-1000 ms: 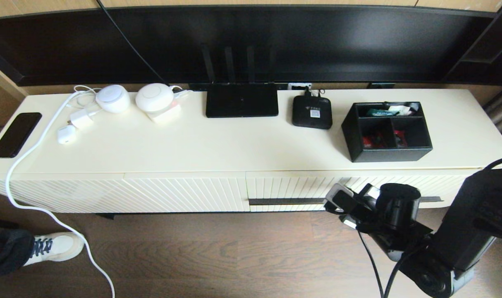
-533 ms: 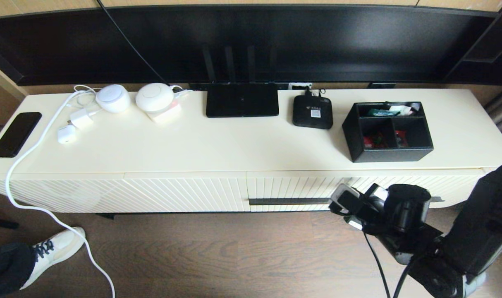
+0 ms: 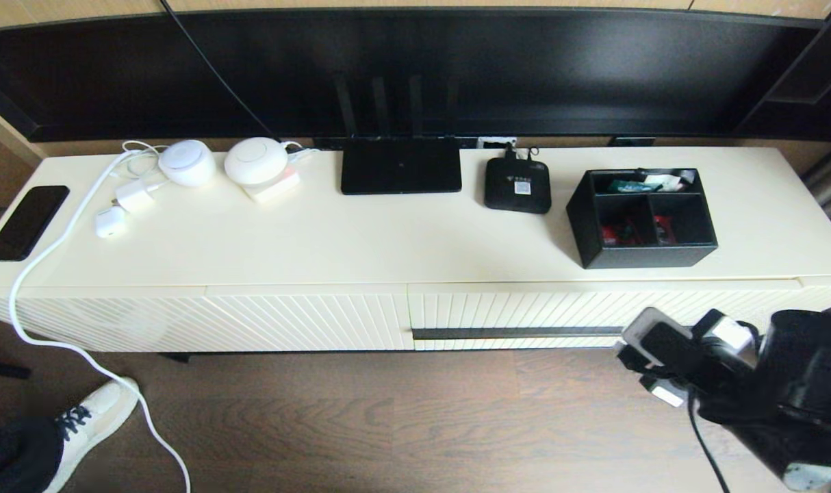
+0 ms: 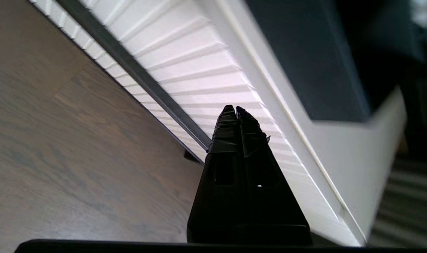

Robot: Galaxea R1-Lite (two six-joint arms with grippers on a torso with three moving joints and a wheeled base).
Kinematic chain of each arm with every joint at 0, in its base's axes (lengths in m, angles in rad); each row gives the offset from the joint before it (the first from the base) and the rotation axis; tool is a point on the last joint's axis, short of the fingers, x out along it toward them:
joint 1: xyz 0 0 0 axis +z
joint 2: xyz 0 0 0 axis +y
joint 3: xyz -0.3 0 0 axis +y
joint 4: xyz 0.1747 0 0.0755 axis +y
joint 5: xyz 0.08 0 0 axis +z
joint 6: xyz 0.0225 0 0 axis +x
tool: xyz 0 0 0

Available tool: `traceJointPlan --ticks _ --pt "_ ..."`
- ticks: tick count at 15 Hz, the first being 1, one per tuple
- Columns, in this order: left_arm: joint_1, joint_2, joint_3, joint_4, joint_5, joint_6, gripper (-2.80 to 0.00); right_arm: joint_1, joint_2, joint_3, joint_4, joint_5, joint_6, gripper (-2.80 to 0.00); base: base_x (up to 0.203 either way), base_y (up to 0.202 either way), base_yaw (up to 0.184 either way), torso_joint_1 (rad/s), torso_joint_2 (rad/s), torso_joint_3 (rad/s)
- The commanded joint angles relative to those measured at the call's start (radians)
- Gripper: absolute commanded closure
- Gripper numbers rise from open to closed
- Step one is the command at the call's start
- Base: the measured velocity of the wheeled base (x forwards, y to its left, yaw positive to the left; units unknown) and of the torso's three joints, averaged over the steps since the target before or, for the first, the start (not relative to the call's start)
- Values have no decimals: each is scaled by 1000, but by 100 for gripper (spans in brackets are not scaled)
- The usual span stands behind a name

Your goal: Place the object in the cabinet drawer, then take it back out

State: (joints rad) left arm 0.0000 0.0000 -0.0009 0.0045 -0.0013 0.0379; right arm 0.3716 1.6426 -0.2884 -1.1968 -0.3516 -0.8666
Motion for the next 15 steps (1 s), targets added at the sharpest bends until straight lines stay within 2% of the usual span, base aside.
traceJointPlan --ticks 1,4,6,9,11,13,15 --pt "0 2 -1 0 0 0 0 -31 -269 23 114 -15 44 0 0 0 0 0 0 0" --pt "0 2 -1 0 0 0 0 -137 -581 10 402 -60 176 0 0 0 0 0 0 0" --pt "0 1 1 0 0 0 0 -223 -793 16 594 -81 318 0 0 0 0 0 0 0" --pt "0 2 1 0 0 0 0 -288 -1110 58 881 -83 500 0 0 0 0 0 0 0" --pt "0 2 1 0 0 0 0 -315 -1296 85 1066 -73 586 0 0 0 0 0 0 0" --pt "0 2 1 0 0 0 0 -343 -1433 108 1202 -32 651 0 0 0 0 0 0 0" --pt "0 2 1 0 0 0 0 -361 -1517 127 1262 30 802 0 0 0 0 0 0 0"
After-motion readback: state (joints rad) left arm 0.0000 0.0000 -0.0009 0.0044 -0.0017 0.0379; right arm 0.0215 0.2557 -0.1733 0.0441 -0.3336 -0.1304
